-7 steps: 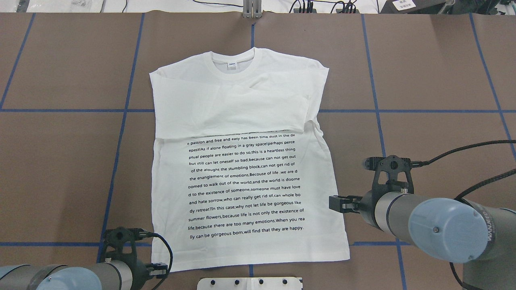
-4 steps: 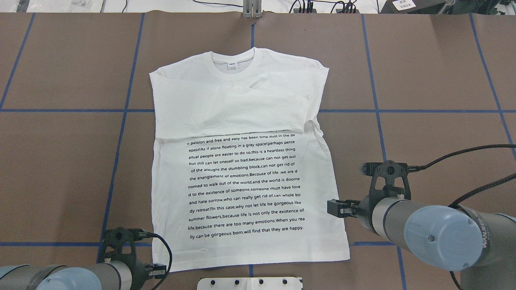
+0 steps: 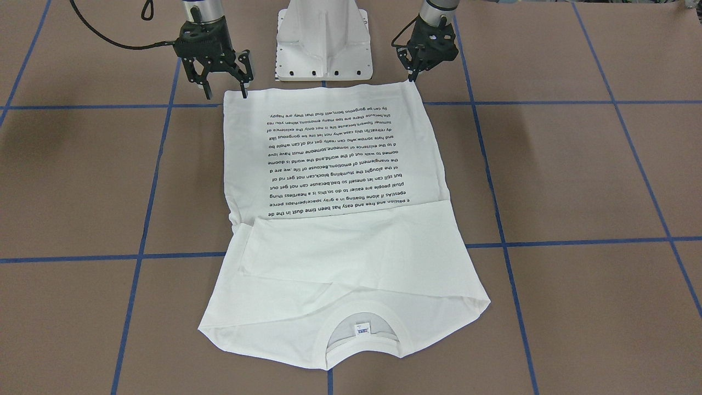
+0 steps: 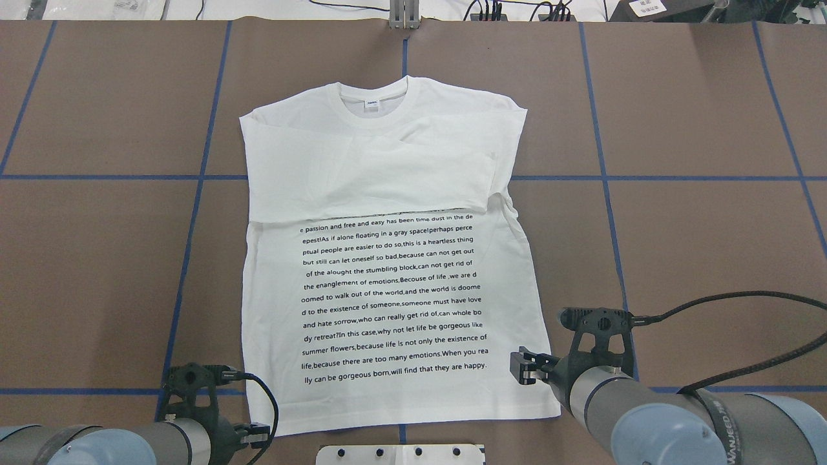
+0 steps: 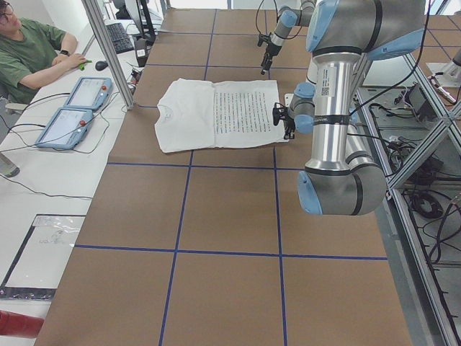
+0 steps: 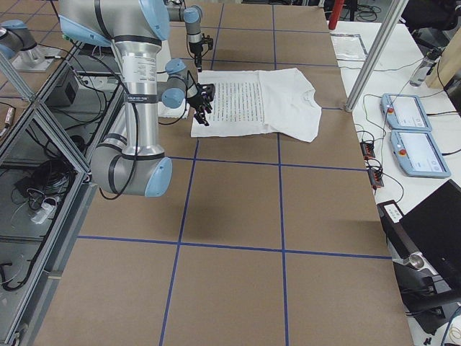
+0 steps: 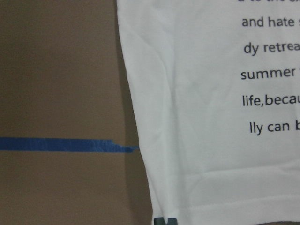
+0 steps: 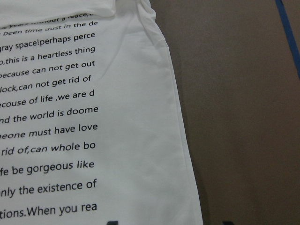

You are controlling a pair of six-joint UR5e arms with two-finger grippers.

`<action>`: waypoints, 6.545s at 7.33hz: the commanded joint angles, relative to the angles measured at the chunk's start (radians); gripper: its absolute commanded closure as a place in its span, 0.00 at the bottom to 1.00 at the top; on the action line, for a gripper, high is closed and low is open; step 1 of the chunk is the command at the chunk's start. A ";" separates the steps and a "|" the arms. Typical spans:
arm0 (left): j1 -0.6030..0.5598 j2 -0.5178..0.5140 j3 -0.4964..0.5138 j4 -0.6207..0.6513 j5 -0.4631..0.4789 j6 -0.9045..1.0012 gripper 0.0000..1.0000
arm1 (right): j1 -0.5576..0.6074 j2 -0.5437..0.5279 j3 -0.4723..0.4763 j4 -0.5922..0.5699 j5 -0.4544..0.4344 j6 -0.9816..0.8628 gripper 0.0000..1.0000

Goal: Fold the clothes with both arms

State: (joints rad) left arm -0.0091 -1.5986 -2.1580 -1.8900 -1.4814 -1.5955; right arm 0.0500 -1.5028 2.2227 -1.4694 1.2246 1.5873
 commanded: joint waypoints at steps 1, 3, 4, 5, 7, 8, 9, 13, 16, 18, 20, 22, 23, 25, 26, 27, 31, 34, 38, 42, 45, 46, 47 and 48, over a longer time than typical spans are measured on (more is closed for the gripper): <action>0.001 -0.007 -0.016 -0.001 -0.003 0.000 1.00 | -0.054 -0.011 -0.047 0.041 -0.057 0.066 0.34; 0.000 -0.017 -0.016 -0.001 -0.003 0.000 1.00 | -0.094 -0.055 -0.069 0.109 -0.120 0.088 0.38; 0.000 -0.017 -0.017 -0.001 -0.003 0.000 1.00 | -0.107 -0.094 -0.074 0.151 -0.123 0.091 0.40; 0.000 -0.017 -0.025 -0.001 -0.003 0.000 1.00 | -0.116 -0.114 -0.075 0.162 -0.128 0.097 0.41; -0.002 -0.014 -0.029 -0.001 -0.003 -0.001 1.00 | -0.156 -0.117 -0.077 0.162 -0.161 0.121 0.41; -0.002 -0.012 -0.034 -0.001 -0.003 0.000 1.00 | -0.174 -0.117 -0.078 0.162 -0.174 0.122 0.41; -0.002 -0.012 -0.040 -0.001 -0.003 0.000 1.00 | -0.189 -0.114 -0.080 0.161 -0.186 0.122 0.45; -0.002 -0.011 -0.045 -0.003 -0.003 -0.003 1.00 | -0.199 -0.108 -0.115 0.152 -0.200 0.122 0.49; -0.002 -0.009 -0.051 -0.003 -0.003 -0.003 1.00 | -0.206 -0.105 -0.113 0.150 -0.206 0.122 0.63; -0.002 -0.009 -0.054 -0.003 -0.003 -0.003 1.00 | -0.214 -0.103 -0.115 0.150 -0.211 0.122 0.79; -0.002 -0.011 -0.054 -0.003 -0.002 -0.003 1.00 | -0.217 -0.099 -0.115 0.149 -0.227 0.153 1.00; -0.005 -0.006 -0.084 -0.001 -0.003 0.000 1.00 | -0.205 -0.122 -0.025 0.071 -0.214 0.148 1.00; -0.014 0.005 -0.145 0.026 -0.020 0.009 1.00 | -0.205 -0.167 0.144 -0.094 -0.165 0.148 1.00; -0.047 -0.010 -0.402 0.292 -0.121 0.009 1.00 | -0.206 -0.163 0.439 -0.396 -0.078 0.149 1.00; -0.051 -0.026 -0.559 0.471 -0.153 0.009 1.00 | -0.188 -0.127 0.539 -0.523 -0.024 0.148 1.00; -0.111 -0.099 -0.568 0.539 -0.225 0.011 1.00 | -0.123 -0.060 0.542 -0.557 0.037 0.134 1.00; -0.447 -0.312 -0.339 0.578 -0.240 0.344 1.00 | 0.308 0.403 0.331 -0.770 0.242 -0.180 1.00; -0.737 -0.398 -0.116 0.569 -0.292 0.607 1.00 | 0.570 0.467 0.034 -0.552 0.344 -0.372 1.00; -0.793 -0.494 0.376 0.244 -0.231 0.624 1.00 | 0.675 0.659 -0.497 -0.256 0.348 -0.417 1.00; -0.778 -0.558 0.752 -0.083 -0.211 0.640 1.00 | 0.673 0.671 -0.759 -0.062 0.342 -0.421 1.00; -0.767 -0.555 0.756 -0.100 -0.220 0.681 0.59 | 0.665 0.668 -0.790 -0.033 0.339 -0.420 0.89; -0.769 -0.546 0.742 -0.106 -0.221 0.748 0.01 | 0.665 0.665 -0.790 -0.023 0.342 -0.426 0.01; -0.772 -0.522 0.684 -0.112 -0.224 0.799 0.00 | 0.671 0.671 -0.773 -0.005 0.358 -0.496 0.00; -0.772 -0.468 0.612 -0.116 -0.285 0.798 0.00 | 0.686 0.665 -0.764 -0.002 0.387 -0.535 0.00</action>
State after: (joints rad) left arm -0.7796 -2.1168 -1.4697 -1.9998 -1.7193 -0.8229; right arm 0.7225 -0.8347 1.4462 -1.4825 1.5834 1.1078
